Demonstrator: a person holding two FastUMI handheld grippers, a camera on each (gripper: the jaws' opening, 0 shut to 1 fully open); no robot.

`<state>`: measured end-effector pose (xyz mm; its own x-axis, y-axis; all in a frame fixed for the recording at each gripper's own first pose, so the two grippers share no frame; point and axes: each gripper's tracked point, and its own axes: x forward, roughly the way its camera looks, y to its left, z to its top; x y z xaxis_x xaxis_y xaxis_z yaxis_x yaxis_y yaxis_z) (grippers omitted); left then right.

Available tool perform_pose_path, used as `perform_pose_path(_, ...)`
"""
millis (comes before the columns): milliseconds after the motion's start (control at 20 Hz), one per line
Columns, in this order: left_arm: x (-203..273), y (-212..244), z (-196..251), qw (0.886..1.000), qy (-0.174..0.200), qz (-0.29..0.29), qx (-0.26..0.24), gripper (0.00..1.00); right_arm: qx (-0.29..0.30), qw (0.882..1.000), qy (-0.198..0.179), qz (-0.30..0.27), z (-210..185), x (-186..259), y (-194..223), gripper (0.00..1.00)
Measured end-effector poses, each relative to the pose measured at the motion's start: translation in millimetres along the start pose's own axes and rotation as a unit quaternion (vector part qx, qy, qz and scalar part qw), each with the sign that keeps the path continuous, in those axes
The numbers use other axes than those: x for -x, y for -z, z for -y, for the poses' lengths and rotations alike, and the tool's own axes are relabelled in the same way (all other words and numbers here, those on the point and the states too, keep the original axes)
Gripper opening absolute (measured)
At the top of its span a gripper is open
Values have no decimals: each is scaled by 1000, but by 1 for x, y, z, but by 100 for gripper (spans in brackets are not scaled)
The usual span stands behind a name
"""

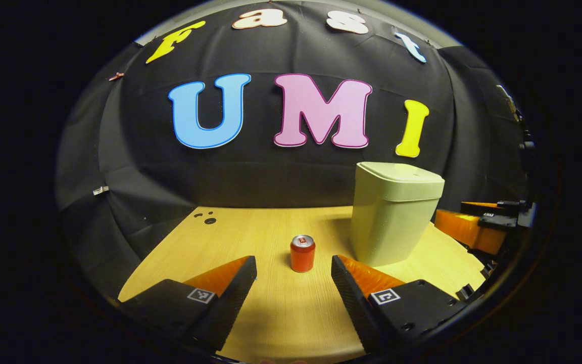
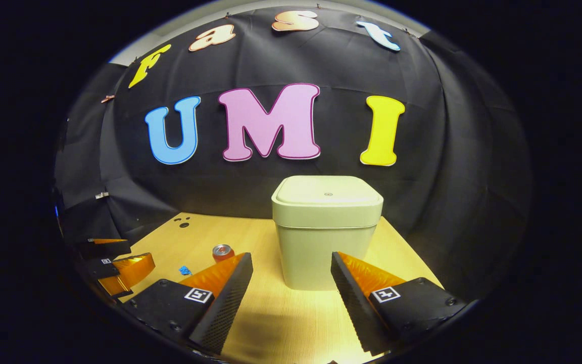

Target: Press the lid of the desktop garbage bin to open it, pick up the crumpled paper on the desktop and throw it into the bin, then pick up the pop can on the desktop and drop it into the bin, and finally close the garbage bin lid.

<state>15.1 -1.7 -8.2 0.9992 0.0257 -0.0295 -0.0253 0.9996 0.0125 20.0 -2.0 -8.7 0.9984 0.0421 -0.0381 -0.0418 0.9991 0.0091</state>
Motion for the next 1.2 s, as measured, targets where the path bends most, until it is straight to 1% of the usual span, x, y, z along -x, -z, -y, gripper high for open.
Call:
perform_pose_path(550, -5, 7, -9, 1000, -11, -8, 25, 96, 3, 1000, -16, -15, -3, -4, 4, 98)
perform_pose_path(800, -4, 9, -7, 1000, -10, -11, 18, 96, -3, 999, -32, -21, -7, -3, 4, 97)
perform_pose_path(850, -4, 9, -6, 1000, -9, -11, 18, 95, -2, 999, -33, -20, -9, -2, 4, 95)
perform_pose_path(900, -4, 8, -5, 1000, -7, -11, 18, 95, 0, 999, -35, -19, -9, -2, 4, 87)
perform_pose_path(1000, -3, 7, -2, 1000, -3, -9, 14, 96, 1, 999, -36, -23, -8, -3, 4, 78)
perform_pose_path(1150, -2, 10, 3, 1000, 4, -13, 13, 96, 10, 999, -38, -17, -10, -3, 1, 73)
perform_pose_path(1200, -2, 9, 2, 1000, 3, -13, 14, 96, 15, 999, -37, -15, -9, -3, -1, 63)
